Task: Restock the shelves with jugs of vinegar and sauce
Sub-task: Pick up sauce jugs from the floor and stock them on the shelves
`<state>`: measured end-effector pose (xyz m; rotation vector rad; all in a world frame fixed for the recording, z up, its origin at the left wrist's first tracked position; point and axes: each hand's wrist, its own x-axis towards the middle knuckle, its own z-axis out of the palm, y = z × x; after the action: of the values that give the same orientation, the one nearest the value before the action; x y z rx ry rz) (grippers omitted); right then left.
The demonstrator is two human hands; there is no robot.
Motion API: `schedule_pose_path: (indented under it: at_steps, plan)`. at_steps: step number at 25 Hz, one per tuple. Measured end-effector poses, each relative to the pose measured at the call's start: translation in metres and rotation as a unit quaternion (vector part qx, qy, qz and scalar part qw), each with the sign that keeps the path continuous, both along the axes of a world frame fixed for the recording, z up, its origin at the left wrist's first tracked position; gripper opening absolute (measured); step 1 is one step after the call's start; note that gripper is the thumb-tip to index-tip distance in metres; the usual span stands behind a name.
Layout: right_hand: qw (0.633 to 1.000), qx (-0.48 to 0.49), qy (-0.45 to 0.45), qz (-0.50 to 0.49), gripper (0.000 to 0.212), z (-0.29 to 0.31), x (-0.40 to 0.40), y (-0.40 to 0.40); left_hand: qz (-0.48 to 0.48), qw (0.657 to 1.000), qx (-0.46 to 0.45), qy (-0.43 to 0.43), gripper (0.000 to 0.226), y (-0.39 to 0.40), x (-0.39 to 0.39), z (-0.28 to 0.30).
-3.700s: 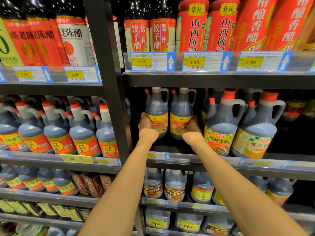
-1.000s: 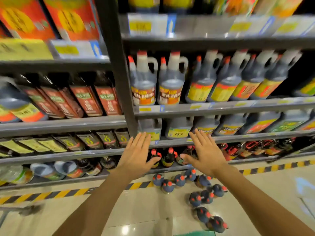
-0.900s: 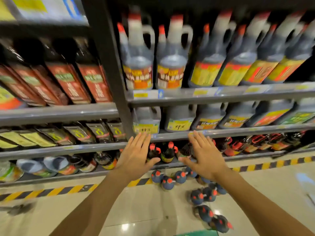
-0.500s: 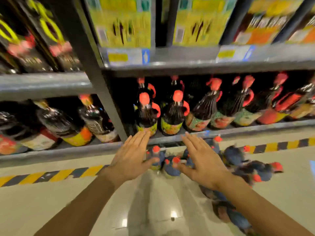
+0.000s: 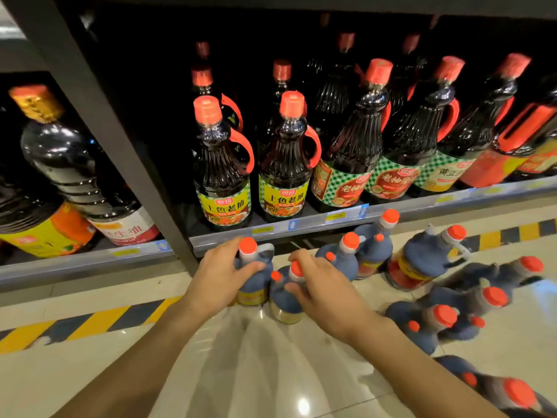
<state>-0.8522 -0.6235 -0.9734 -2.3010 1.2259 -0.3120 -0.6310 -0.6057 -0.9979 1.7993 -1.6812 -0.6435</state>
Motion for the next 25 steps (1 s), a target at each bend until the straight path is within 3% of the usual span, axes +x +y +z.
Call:
schedule_pose_path:
  at_steps: [3, 10, 16, 21, 25]
  plan:
    - [0.999, 0.014, -0.035, -0.012, 0.018, -0.001, 0.001, -0.002, -0.003, 1.000, -0.001, 0.020, 0.023, 0.002, 0.002, 0.002]
    - [0.994, 0.042, -0.098, -0.033, 0.025, -0.010, -0.005, 0.022, -0.033, 0.998, 0.026, 0.049, 0.013, 0.053, 0.018, 0.014]
    - [0.990, 0.038, -0.135, 0.028, 0.021, -0.012, -0.003, 0.069, -0.043, 0.994, 0.091, 0.038, 0.017, 0.127, 0.045, 0.016]
    - [0.986, 0.074, -0.146, 0.039, 0.025, -0.016, 0.006, 0.096, -0.008, 0.994, 0.077, 0.072, 0.035, 0.168, 0.054, 0.009]
    - [0.973, 0.119, -0.200, -0.004, 0.033, -0.020, 0.010, 0.101, 0.036, 0.991, 0.073, 0.106, 0.062, 0.178, 0.056, -0.004]
